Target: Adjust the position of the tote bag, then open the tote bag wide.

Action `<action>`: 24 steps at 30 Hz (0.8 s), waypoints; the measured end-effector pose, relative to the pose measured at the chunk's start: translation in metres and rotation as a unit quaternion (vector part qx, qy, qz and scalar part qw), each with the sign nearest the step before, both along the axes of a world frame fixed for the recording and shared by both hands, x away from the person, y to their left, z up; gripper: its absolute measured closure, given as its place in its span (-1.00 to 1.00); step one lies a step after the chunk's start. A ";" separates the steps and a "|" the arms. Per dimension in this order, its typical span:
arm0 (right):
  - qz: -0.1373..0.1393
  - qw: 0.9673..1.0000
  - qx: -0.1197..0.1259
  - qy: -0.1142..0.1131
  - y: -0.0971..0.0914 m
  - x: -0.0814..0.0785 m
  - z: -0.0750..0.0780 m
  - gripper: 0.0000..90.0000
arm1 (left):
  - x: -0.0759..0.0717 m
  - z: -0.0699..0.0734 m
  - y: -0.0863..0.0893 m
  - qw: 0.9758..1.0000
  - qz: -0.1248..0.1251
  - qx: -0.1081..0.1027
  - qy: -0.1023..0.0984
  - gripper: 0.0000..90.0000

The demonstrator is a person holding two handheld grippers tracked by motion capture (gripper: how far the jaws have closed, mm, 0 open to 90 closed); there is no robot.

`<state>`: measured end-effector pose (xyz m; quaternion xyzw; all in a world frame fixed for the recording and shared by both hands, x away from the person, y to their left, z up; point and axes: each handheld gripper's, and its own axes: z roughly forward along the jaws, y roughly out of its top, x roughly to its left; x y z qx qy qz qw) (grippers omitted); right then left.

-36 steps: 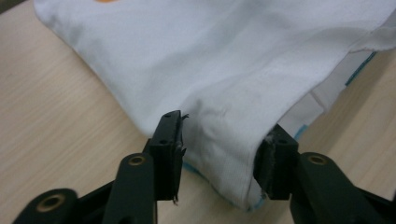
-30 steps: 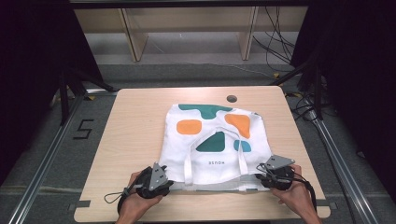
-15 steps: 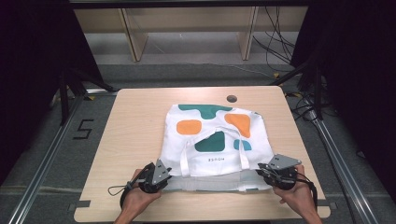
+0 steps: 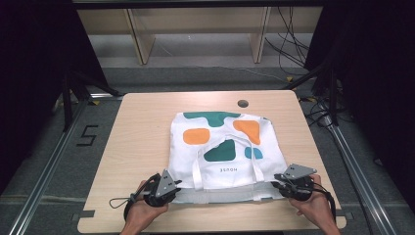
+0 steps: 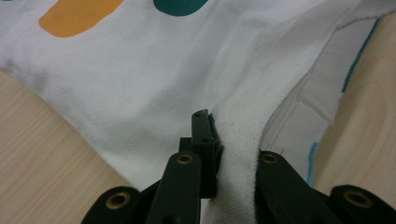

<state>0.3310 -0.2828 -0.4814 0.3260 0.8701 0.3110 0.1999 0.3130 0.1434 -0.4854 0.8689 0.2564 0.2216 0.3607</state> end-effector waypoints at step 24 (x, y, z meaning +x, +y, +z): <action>0.019 0.997 0.073 -0.028 -0.002 -0.006 0.036 0.81 | -0.003 0.028 0.015 0.998 0.006 -0.061 -0.012 0.92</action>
